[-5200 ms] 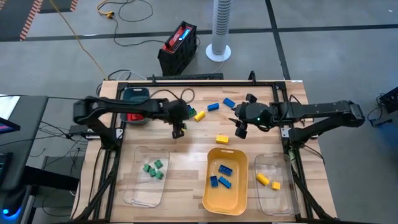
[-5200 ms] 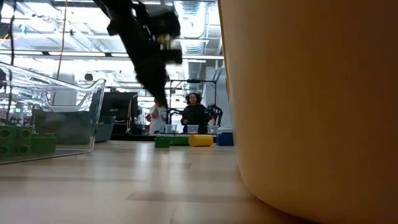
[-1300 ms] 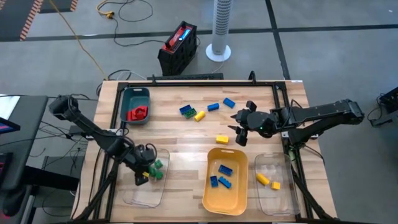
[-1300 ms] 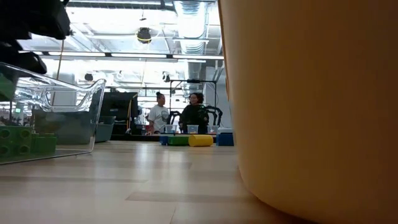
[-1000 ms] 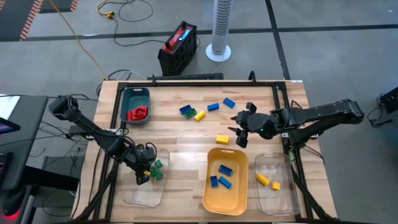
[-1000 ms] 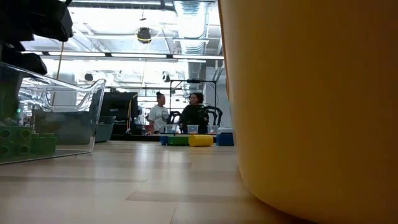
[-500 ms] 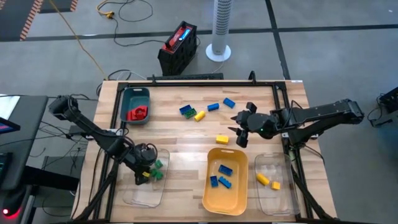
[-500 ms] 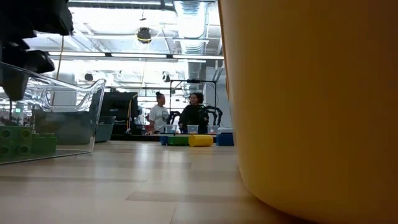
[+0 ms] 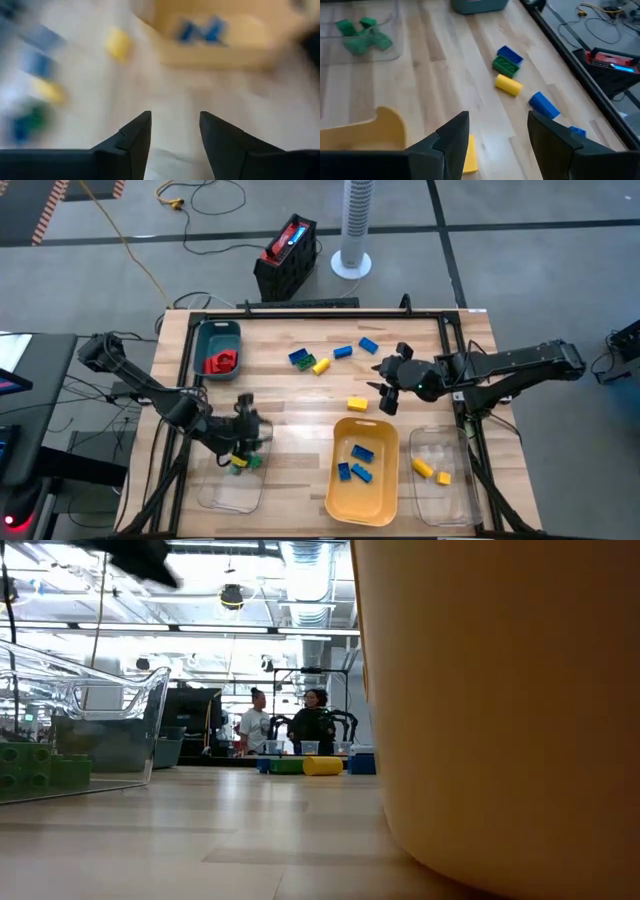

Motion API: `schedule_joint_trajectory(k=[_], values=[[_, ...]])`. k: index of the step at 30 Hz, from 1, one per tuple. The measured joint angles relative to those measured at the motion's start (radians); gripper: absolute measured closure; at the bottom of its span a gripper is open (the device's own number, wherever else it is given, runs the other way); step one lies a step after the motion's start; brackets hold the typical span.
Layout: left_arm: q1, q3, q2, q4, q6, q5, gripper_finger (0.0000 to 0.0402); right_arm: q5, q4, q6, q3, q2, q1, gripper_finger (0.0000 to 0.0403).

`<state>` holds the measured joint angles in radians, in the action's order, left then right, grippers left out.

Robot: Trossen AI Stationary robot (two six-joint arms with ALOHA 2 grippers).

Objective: Sort blocks
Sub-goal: Put the yellow wooden block into the right transparent bin

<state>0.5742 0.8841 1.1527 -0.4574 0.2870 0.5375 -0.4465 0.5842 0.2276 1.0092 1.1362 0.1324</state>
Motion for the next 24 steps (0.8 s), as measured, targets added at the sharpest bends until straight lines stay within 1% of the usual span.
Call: schedule_joint_trajectory(k=[1, 2, 3, 4, 6, 8, 9, 12, 14, 16, 19, 22, 24], values=[[-0.006, 0.001, 0.0, 0.021, -0.054, 0.085, 0.024, 0.0, -0.003, -0.006, 0.0, 0.0, -0.014, 0.0187], [-0.017, 0.001, 0.0, 0.037, -0.103, 0.147, 0.0241, 0.0, -0.005, -0.017, 0.0, 0.0, -0.031, 0.0187], [-0.034, 0.001, 0.001, 0.051, -0.143, 0.179, 0.0241, 0.001, -0.007, -0.027, 0.0, 0.0, -0.053, 0.0187], [-0.055, 0.0, 0.001, 0.065, -0.175, 0.18, 0.0241, 0.007, -0.007, -0.033, 0.0, 0.0, -0.079, 0.0187], [-0.102, -0.004, 0.001, 0.107, -0.226, 0.153, 0.0241, 0.063, -0.007, -0.034, 0.002, 0.0, -0.142, 0.0187], [-0.151, -0.03, 0.001, 0.197, -0.294, 0.109, 0.0241, 0.131, 0.007, -0.035, 0.002, 0.002, -0.207, 0.0187], [-0.18, -0.048, 0.001, 0.254, -0.329, 0.082, 0.0241, 0.145, 0.015, -0.042, 0.002, 0.009, -0.237, 0.0187], [-0.286, -0.081, 0.002, 0.362, -0.389, -0.046, 0.0241, 0.187, 0.04, -0.078, 0.002, 0.04, -0.326, 0.0187], [-0.377, -0.087, 0.002, 0.379, -0.391, -0.123, 0.0241, 0.236, 0.039, -0.105, 0.002, 0.068, -0.388, 0.0187], [-0.473, -0.088, 0.016, 0.388, -0.382, -0.174, 0.0241, 0.281, 0.041, -0.131, 0.002, 0.106, -0.445, 0.0187], [-0.604, -0.089, 0.039, 0.412, -0.371, -0.262, 0.0241, 0.321, 0.065, -0.16, 0.025, 0.177, -0.523, 0.0187], [-0.718, -0.088, 0.08, 0.43, -0.369, -0.385, 0.0241, 0.325, 0.092, -0.179, 0.055, 0.238, -0.55, 0.0187], [-0.78, -0.082, 0.127, 0.42, -0.365, -0.435, 0.0241, 0.328, 0.087, -0.201, 0.072, 0.256, -0.543, 0.0187]])
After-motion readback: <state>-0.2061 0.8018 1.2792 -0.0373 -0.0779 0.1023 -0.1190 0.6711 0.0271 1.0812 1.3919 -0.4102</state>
